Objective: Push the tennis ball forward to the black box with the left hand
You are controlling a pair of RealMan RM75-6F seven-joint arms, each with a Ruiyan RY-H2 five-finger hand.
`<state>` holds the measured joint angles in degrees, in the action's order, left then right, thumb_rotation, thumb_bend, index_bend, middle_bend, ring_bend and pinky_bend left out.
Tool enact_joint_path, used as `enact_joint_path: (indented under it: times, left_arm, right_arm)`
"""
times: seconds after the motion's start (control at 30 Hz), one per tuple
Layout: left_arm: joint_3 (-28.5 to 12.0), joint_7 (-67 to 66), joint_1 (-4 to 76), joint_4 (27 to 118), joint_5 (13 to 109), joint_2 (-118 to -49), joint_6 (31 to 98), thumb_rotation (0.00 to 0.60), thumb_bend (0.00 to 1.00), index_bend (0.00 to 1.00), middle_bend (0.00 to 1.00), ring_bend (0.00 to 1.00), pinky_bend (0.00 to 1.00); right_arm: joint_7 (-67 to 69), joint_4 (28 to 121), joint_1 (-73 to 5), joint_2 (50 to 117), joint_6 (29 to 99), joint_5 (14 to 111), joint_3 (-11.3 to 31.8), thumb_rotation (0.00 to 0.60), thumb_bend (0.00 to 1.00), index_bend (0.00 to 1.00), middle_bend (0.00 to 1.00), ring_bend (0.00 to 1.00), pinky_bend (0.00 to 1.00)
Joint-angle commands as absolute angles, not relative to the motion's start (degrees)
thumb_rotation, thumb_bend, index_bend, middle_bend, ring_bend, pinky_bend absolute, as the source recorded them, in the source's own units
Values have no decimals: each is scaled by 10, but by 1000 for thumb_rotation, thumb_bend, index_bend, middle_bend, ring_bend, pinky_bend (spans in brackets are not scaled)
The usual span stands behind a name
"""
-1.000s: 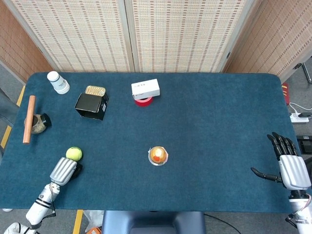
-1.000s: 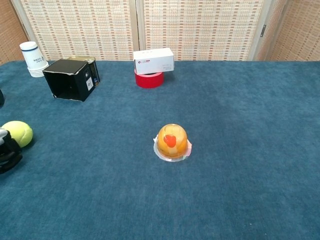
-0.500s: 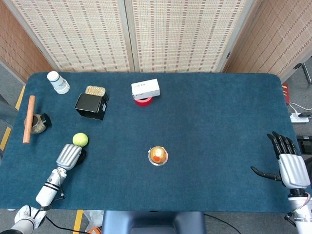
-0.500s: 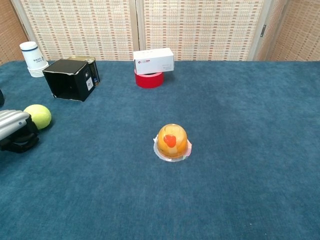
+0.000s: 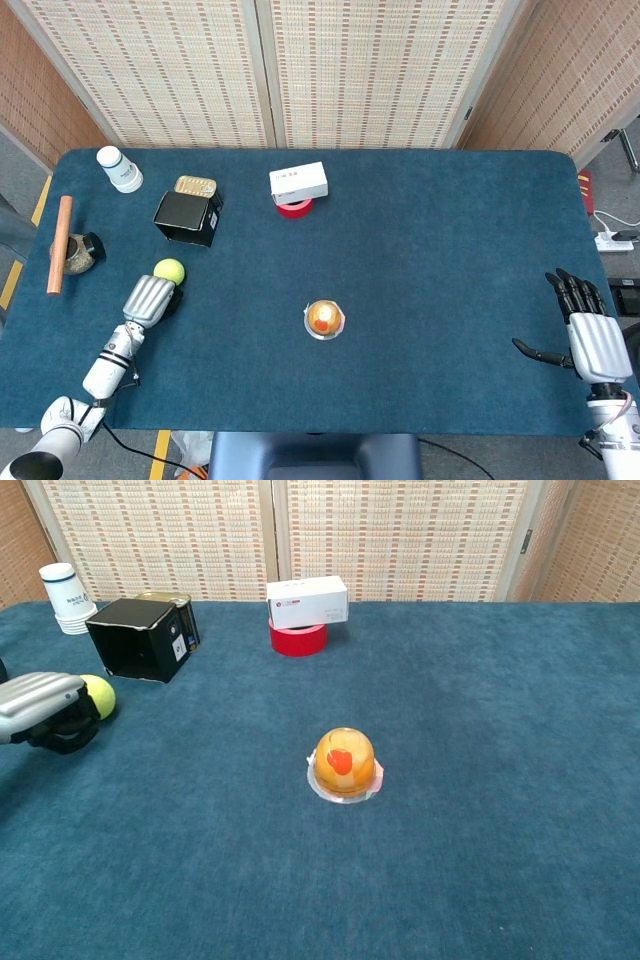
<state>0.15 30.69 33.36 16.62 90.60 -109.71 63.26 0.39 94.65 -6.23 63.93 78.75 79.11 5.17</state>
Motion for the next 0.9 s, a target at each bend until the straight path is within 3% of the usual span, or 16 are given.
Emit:
enact_joint_path:
  times: [0.03, 0.5, 0.57, 0.6, 0.63, 0.67, 0.73, 0.77, 0.8, 0.9]
  left_arm:
    - [-3, 311, 346, 156, 901, -1101, 620, 600, 735, 1000, 1000, 1000, 1000]
    - [7, 380, 387, 110, 902, -1102, 551, 600, 721, 1000, 1000, 994, 994]
    - [27, 399, 389, 109, 920, -1094, 542, 556, 641, 1000, 985, 900, 891]
    - [38, 412, 390, 111, 929, -1089, 538, 496, 568, 975, 909, 774, 751]
    - [54, 426, 392, 113, 944, -1082, 529, 411, 481, 854, 708, 535, 514]
    - [64, 433, 394, 112, 953, -1078, 523, 367, 438, 735, 537, 371, 356]
    - [64, 425, 394, 100, 954, -1080, 544, 261, 334, 249, 77, 19, 27]
    - [59, 418, 392, 95, 950, -1085, 559, 219, 301, 104, 6, 0, 0]
    - [53, 410, 392, 89, 945, -1088, 572, 192, 287, 50, 0, 0, 0]
    - [41, 389, 394, 77, 933, -1094, 598, 119, 262, 0, 0, 0, 0]
  right_arm:
    - [2, 946, -64, 640, 784, 789, 52, 508, 0, 26, 0, 0, 0]
    - [-3, 948, -66, 641, 781, 794, 48, 506, 0, 26, 0, 0, 0]
    - [-3, 949, -67, 641, 779, 794, 47, 508, 0, 27, 0, 0, 0]
    - [-3, 949, -67, 641, 778, 794, 47, 509, 0, 27, 0, 0, 0]
    - [-4, 948, -67, 641, 779, 794, 47, 508, 0, 27, 0, 0, 0]
    - [-5, 948, -67, 642, 779, 793, 48, 508, 0, 28, 0, 0, 0]
    - [-8, 948, -68, 643, 780, 792, 48, 507, 0, 29, 0, 0, 0]
    - [-9, 948, -68, 644, 779, 792, 48, 507, 0, 30, 0, 0, 0]
    - [-10, 948, -68, 645, 779, 792, 48, 508, 0, 30, 0, 0, 0]
    - [-12, 949, -70, 645, 775, 791, 47, 507, 0, 31, 0, 0, 0]
